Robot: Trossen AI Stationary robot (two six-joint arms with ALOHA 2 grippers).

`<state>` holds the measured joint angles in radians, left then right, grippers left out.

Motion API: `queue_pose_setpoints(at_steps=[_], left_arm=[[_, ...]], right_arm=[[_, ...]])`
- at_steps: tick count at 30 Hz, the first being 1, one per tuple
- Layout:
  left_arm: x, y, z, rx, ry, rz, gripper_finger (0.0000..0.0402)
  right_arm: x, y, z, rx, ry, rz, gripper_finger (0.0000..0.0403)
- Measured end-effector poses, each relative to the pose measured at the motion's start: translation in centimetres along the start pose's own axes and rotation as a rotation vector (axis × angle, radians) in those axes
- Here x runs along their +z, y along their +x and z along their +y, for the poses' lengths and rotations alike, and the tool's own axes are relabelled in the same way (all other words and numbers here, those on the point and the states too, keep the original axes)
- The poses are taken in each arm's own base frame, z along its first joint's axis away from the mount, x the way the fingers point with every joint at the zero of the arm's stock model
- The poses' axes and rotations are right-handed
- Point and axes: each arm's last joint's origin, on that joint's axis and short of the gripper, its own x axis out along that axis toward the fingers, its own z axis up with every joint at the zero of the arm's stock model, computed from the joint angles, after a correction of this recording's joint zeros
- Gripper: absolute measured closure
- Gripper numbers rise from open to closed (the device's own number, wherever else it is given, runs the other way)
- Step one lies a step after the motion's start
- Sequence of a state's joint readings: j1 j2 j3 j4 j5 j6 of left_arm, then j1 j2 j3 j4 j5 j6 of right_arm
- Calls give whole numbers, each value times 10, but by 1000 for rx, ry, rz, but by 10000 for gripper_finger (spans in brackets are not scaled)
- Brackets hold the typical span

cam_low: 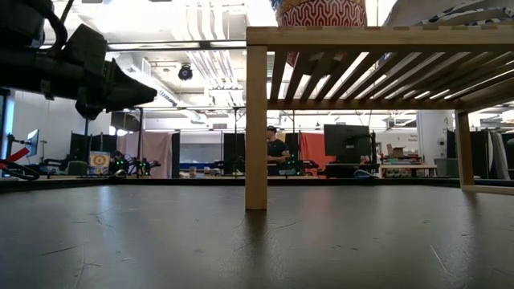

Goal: Place and stack bowls onto a shelf
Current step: Return to Home Position

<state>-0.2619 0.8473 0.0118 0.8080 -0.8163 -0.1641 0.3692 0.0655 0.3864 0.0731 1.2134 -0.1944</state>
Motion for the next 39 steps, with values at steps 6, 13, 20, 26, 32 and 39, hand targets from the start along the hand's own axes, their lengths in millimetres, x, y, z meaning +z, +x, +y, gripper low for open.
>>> queue_pose_setpoints(at_steps=[6, 13, 20, 26, 32, 39], left_arm=[[-2, 0, 0, 8, 38, 18, 296], [-2, 0, 0, 9, 17, 17, 296], [-1, 0, 0, 8, 6, 13, 296], [-1, 1, 0, 8, 6, 14, 296], [-1, 1, 0, 7, 7, 14, 296], [-1, 1, 0, 7, 14, 14, 296]], right_arm=[[-20, 1, -4, -192, -28, 27, 250], [-37, 3, -9, -428, 30, 25, 250], [-39, 4, -13, -528, 96, -8, 250], [-42, 6, -16, -623, 80, -18, 250], [-54, 9, -15, -662, 30, -12, 250], [-61, 11, -17, -708, -3, -11, 250]])
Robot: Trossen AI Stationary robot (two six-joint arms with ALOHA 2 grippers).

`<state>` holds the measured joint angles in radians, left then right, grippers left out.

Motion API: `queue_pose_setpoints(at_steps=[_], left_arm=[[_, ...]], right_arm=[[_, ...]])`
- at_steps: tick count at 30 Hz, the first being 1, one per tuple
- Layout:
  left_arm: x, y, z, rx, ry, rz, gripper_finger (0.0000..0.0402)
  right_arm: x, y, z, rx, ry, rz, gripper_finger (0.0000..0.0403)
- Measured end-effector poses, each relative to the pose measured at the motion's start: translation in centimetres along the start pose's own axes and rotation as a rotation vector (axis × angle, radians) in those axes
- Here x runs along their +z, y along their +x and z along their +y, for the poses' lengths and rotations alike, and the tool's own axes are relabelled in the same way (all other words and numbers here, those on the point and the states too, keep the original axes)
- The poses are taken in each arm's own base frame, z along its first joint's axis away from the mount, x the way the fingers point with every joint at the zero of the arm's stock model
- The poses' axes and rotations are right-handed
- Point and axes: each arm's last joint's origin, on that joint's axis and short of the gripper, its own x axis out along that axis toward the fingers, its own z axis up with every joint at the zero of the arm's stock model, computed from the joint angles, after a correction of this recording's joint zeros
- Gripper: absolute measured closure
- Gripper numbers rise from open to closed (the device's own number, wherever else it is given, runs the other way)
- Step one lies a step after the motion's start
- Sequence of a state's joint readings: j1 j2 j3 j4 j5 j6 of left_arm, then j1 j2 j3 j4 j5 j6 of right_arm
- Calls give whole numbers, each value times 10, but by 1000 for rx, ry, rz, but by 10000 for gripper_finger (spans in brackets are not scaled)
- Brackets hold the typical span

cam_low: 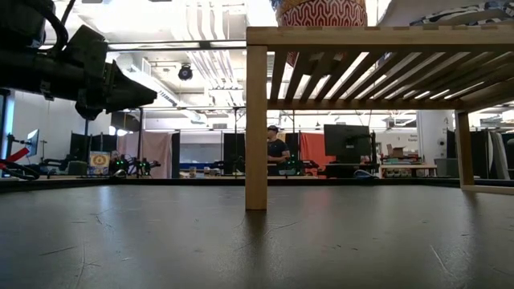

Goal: Place and stack bowls onto a shelf
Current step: Return to Home Position

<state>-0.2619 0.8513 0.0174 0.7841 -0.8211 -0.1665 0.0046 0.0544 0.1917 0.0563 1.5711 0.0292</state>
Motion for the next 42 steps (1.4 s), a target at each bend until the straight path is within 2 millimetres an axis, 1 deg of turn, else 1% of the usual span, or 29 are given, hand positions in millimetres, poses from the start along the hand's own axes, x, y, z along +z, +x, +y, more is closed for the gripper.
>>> queue_pose_setpoints(at_steps=[10, 18, 25, 42], left_arm=[[0, 0, 0, 0, 1, 0, 296], [0, 0, 0, 0, 1, 0, 296], [0, 0, 0, -1, 1, 1, 296], [36, -17, 13, -35, -220, -203, 296]], right_arm=[[0, 4, -2, -77, -8, -17, 250], [-8, 8, -4, -134, -61, -26, 250], [-9, 9, -4, -145, -69, -28, 250], [-9, 9, -4, -145, -69, -28, 250]])
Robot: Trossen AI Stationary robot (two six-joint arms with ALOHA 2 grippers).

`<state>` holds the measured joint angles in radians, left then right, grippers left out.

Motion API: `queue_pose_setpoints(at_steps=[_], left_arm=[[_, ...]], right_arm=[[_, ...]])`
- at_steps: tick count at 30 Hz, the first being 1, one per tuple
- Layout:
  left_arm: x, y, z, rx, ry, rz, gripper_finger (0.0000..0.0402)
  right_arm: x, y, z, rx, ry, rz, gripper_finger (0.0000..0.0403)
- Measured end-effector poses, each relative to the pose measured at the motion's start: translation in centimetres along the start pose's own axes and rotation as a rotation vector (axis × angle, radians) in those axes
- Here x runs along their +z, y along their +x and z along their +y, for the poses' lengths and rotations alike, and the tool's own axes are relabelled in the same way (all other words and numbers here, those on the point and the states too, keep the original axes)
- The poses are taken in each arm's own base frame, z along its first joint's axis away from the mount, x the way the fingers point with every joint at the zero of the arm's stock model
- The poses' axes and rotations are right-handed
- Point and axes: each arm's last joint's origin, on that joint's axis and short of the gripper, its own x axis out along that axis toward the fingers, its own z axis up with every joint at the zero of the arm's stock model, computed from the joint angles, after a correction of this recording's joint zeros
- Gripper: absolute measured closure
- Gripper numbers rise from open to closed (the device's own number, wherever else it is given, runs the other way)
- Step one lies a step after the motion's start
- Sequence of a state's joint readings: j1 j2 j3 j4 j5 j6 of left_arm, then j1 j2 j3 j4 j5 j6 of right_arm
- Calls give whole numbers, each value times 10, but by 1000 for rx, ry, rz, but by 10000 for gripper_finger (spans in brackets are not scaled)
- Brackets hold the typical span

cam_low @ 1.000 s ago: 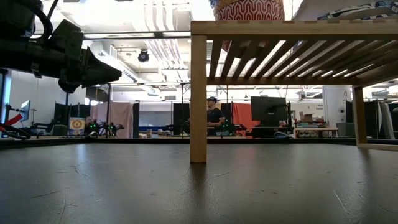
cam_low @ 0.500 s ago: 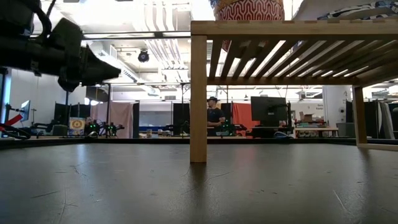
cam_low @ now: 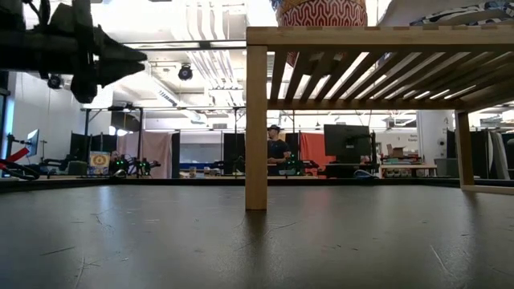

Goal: Place and stack bowls onto a shelf
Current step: Return to Home Position

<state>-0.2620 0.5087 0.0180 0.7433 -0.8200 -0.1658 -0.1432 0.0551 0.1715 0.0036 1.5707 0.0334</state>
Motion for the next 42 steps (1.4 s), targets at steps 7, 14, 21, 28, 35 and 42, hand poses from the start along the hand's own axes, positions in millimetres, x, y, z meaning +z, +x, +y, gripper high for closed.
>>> queue_pose_setpoints(at_steps=[7, 14, 21, 28, 35, 42], left_arm=[[19, -8, 5, -18, -121, -111, 296], [29, -13, 9, -29, -187, -171, 296], [40, -19, 15, -40, -261, -240, 296], [47, -26, 21, -50, -325, -298, 296], [52, -30, 24, -56, -368, -339, 296], [51, -30, 24, -54, -359, -330, 296]], right_arm=[[0, 0, 0, 0, -8, 0, 250], [0, 0, 0, 0, -8, 0, 250], [0, 0, 0, 0, -8, 0, 250], [0, 0, 0, 0, -8, 0, 250], [0, 0, 0, 0, -9, 0, 250], [0, 0, 0, 0, -8, 0, 250]])
